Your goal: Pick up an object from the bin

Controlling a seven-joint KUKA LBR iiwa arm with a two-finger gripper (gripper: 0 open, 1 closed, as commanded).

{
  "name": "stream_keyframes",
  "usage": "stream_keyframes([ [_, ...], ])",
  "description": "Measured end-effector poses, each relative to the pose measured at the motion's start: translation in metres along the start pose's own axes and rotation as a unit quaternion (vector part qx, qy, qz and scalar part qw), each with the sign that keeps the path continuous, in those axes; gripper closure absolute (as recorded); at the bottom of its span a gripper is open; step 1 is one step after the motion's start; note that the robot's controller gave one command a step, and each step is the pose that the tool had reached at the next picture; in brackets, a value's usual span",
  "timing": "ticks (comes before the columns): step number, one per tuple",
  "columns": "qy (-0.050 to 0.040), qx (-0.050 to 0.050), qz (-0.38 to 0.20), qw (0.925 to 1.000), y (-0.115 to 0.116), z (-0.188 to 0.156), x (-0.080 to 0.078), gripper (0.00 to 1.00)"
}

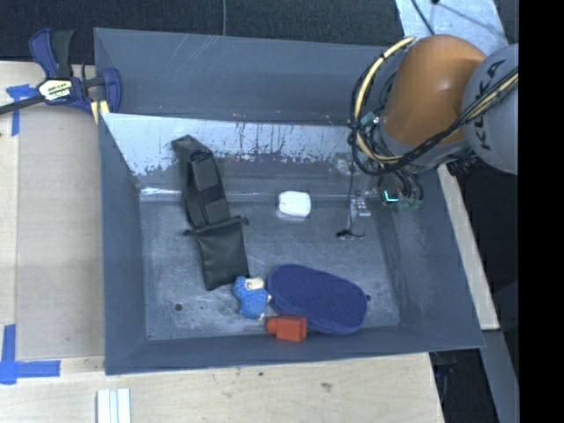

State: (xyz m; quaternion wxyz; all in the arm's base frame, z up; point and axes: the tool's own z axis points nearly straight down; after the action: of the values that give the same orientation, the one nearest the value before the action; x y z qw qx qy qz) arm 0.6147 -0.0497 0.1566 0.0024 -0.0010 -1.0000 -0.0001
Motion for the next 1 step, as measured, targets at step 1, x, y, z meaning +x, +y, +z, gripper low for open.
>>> stream_keyframes([
  [1,0.0012,-0.002,-0.021,0.9998,0.0832,0.0475,0.0684,0.0],
])
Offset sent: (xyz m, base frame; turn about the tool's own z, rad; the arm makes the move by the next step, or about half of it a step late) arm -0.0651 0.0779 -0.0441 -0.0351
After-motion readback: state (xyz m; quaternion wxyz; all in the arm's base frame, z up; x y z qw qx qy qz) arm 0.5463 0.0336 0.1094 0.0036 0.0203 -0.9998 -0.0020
